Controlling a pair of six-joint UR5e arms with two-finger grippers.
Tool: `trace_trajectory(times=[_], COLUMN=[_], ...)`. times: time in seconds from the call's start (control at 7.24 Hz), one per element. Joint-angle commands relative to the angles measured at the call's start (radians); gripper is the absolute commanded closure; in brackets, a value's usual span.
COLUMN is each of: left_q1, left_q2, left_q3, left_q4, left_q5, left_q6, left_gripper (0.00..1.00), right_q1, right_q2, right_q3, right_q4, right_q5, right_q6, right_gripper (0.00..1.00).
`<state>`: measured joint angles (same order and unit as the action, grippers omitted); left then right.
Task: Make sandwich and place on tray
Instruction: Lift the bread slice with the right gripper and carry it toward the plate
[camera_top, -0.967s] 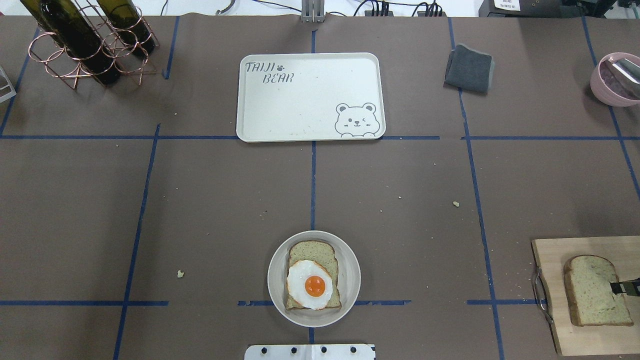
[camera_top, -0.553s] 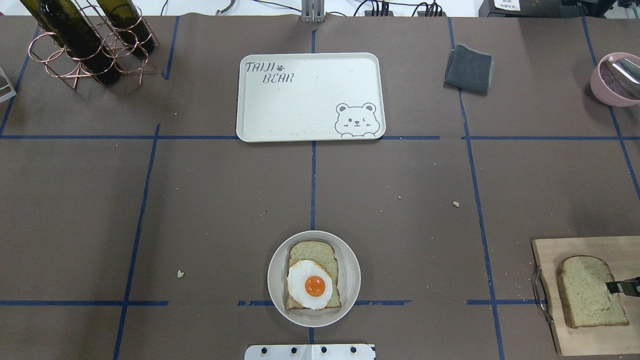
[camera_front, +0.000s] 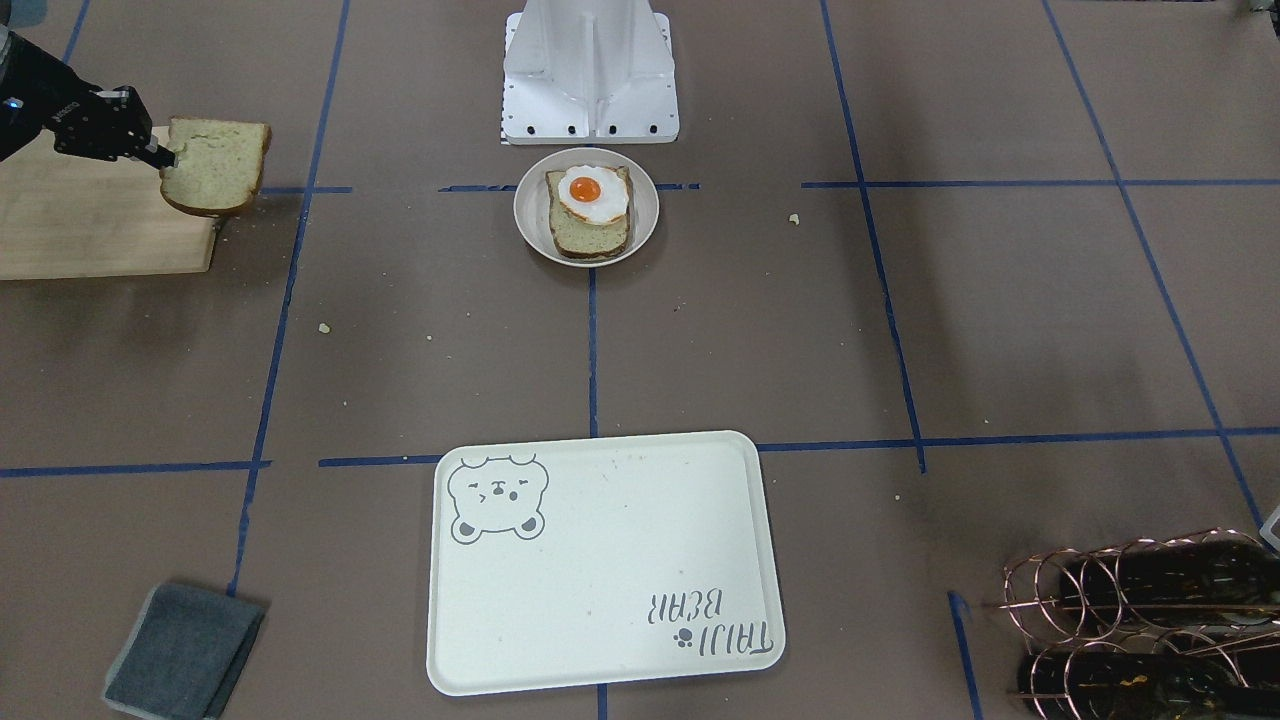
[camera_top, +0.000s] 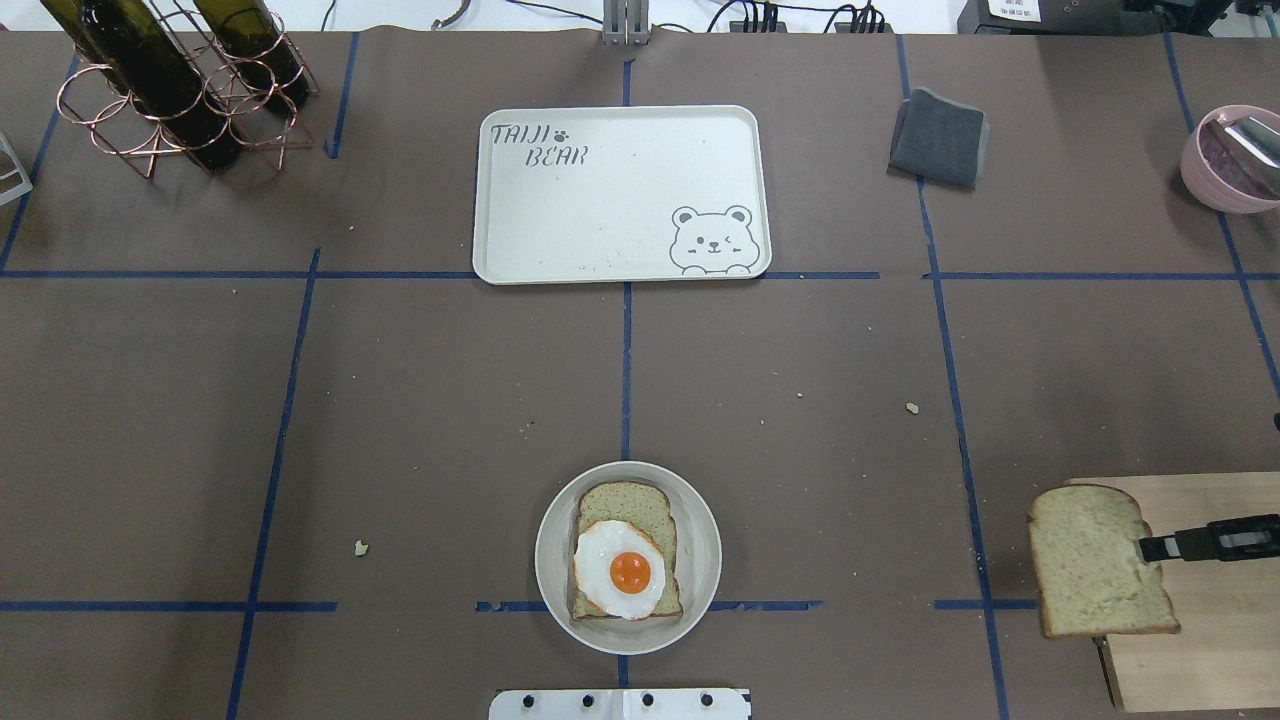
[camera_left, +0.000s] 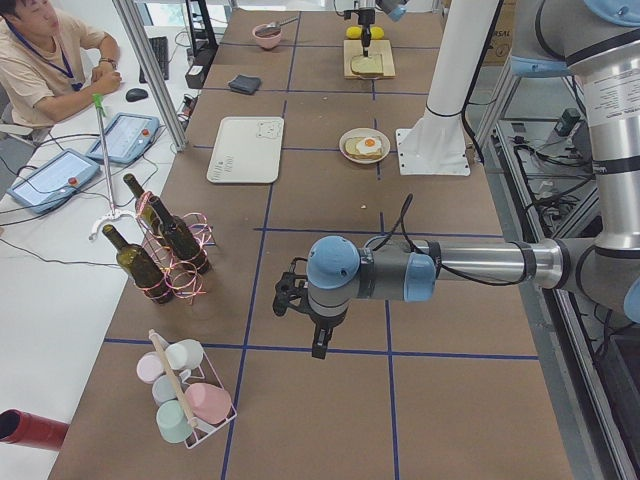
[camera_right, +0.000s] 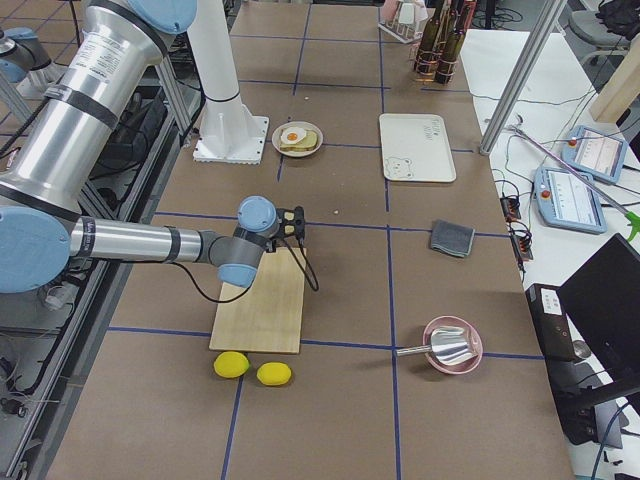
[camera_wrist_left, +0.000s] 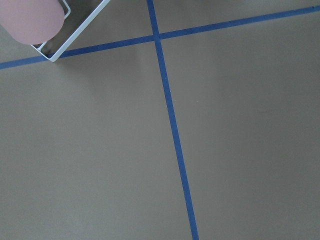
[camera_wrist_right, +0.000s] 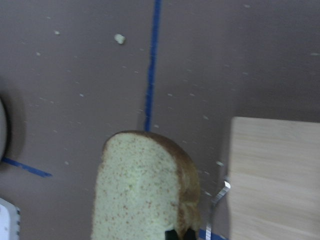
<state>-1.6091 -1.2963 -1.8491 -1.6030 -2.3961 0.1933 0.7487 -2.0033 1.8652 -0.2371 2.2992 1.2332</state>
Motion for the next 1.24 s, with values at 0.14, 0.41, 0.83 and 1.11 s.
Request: trace_trajectory(times=[0.14,0.41,0.83,1.11], left_q1=[0.000,0.000,0.002,0.002], left_q2=[0.000,-0.001,-0.011,-0.011], left_q3=[0.007,0.007,0.007,0.007], left_q4=[0.002,-0.003,-0.003,-0.003], left_q5=[0.000,0.000,-0.001,0.000], left_q6=[0.000,0.000,0.000,0.000], left_gripper=[0.00,0.00,0.00,0.00], right_q1=[-0.150,-0.282,-0.474,-0.500], right_q2=[0.371,0.600,0.737,0.745], right_q3=[0.020,0.020,-0.012,-0.026], right_q4=[-0.187,-0.418,-0.517,-0.525], right_q5=[-0.158,-0.306,-0.516,-0.552], right_q6=[0.207,0.209,0.209,0.207], right_gripper=[1.00,1.00,1.00,1.00])
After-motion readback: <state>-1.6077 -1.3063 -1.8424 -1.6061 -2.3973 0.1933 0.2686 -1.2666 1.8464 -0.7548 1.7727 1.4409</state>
